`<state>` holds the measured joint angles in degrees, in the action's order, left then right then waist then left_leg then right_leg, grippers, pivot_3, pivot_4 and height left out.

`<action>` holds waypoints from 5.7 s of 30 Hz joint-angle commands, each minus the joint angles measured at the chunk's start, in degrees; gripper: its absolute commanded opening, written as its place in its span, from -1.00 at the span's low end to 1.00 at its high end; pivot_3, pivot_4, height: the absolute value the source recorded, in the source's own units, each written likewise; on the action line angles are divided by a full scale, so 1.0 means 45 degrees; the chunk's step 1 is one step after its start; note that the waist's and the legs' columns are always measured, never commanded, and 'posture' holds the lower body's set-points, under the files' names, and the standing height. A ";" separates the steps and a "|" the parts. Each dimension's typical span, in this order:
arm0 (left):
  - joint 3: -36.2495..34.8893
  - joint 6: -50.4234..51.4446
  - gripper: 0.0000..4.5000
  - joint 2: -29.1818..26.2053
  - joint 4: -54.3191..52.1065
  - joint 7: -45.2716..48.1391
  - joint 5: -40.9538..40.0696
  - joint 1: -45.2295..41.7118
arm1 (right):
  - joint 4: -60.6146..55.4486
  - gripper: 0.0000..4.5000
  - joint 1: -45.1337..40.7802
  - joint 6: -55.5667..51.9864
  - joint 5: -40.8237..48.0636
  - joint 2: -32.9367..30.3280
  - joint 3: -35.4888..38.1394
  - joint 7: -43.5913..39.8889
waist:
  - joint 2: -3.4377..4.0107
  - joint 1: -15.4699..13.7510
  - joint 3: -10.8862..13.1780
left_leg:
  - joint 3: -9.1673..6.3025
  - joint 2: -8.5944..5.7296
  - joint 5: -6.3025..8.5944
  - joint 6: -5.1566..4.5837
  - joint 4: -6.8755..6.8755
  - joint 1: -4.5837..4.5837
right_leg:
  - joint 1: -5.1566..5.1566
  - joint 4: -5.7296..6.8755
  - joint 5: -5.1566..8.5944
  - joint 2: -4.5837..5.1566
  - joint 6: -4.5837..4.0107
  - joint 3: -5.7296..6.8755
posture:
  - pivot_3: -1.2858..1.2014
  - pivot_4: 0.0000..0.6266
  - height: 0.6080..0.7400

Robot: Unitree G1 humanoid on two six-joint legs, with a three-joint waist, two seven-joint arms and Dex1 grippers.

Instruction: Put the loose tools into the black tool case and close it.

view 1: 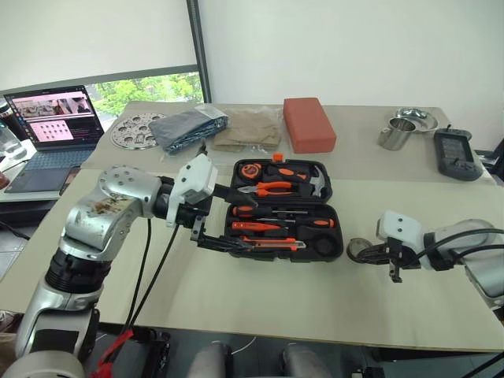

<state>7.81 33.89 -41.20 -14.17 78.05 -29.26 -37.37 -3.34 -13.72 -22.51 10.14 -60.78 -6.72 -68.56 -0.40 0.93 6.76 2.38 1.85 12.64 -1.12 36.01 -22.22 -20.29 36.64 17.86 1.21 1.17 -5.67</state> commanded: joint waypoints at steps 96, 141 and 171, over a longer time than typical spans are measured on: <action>-0.4344 0.0689 1.00 0.3307 1.9825 -0.3821 0.2857 -0.6772 | 1.6934 -0.99 -1.2770 -0.5051 -0.0307 0.6660 0.2754 0.3416 | 0.0038 0.0474 0.0033 | 0.0004 -0.0011 -0.0023 0.0037 -0.0118 -0.0084 | -0.0198 0.0140 -0.0016 -0.0006 -0.0043 0.0066 | 0.03 -0.52 1.00; -0.5249 -0.3092 -0.99 0.3658 1.9689 -0.3458 0.4130 -0.6370 | 1.2283 -1.00 -1.0085 -0.3195 0.0893 0.6754 0.3609 0.1965 | 0.0033 0.0610 0.0035 | 0.0000 -0.0025 -0.0085 0.0141 -0.0183 -0.0047 | -0.0222 0.0222 -0.0016 0.0003 -0.0042 0.0067 | 0.03 -0.52 1.00; -0.3232 -1.3812 -0.99 0.3323 1.8849 -0.5465 0.6401 -0.3446 | 0.9778 -1.00 -0.6231 0.7115 0.0075 0.7793 0.3103 0.2729 | 0.0032 0.0371 0.0037 | -0.0002 -0.0006 -0.0112 0.0176 -0.0198 -0.0019 | -0.0200 0.0227 -0.0022 0.0013 -0.0044 0.0045 | 0.03 -0.52 1.00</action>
<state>-7.33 -25.42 -24.80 71.85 55.11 -1.73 -53.12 43.99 -40.75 5.38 9.70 -25.36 6.57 -56.21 -0.25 2.60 6.93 2.37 1.82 12.13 -0.32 35.12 -22.30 -21.19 37.67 17.75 1.26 0.95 -5.47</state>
